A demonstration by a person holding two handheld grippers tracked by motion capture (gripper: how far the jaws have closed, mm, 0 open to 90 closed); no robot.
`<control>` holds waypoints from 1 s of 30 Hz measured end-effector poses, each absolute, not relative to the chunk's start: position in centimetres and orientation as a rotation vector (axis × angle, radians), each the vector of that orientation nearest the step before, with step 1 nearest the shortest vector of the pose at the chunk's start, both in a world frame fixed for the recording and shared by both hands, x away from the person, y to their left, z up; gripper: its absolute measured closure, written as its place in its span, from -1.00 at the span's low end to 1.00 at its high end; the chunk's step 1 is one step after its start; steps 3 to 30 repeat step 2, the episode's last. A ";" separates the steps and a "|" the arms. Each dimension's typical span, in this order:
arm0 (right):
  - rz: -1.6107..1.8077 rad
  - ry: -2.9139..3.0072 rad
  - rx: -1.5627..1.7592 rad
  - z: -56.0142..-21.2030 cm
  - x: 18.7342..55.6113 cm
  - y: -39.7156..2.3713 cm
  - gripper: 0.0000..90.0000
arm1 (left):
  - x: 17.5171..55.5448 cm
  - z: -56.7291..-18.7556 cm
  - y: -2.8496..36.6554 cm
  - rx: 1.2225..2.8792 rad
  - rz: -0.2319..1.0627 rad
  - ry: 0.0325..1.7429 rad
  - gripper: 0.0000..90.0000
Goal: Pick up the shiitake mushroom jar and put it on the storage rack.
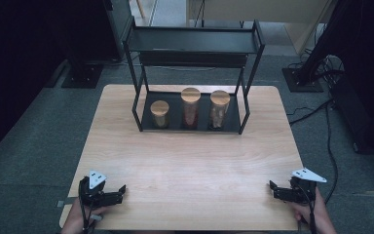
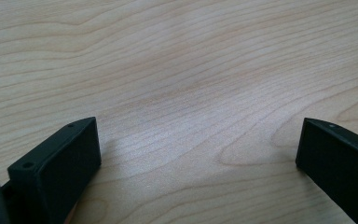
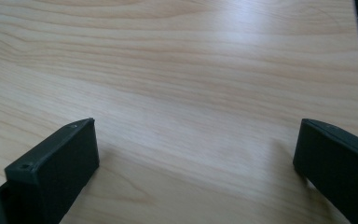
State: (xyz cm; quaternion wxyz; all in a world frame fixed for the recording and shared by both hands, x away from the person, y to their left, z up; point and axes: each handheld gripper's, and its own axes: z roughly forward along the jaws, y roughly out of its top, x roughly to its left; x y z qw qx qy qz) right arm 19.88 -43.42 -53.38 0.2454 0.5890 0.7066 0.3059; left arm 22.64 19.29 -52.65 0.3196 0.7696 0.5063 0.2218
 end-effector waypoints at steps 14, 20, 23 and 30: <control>0.832 1.920 1.615 -53.4 19.6 -43.9 -1.00 | 22.6 -52.7 19.3 2.023 0.584 1.331 -1.00; 0.832 1.920 1.615 -53.4 19.6 -43.9 -1.00 | 22.6 -52.7 19.3 2.023 0.584 1.331 -1.00; 0.832 1.920 1.615 -53.4 19.6 -43.9 -1.00 | 22.6 -52.7 19.3 2.023 0.584 1.331 -1.00; 0.832 1.920 1.615 -53.4 19.6 -43.9 -1.00 | 22.6 -52.7 19.3 2.023 0.584 1.331 -1.00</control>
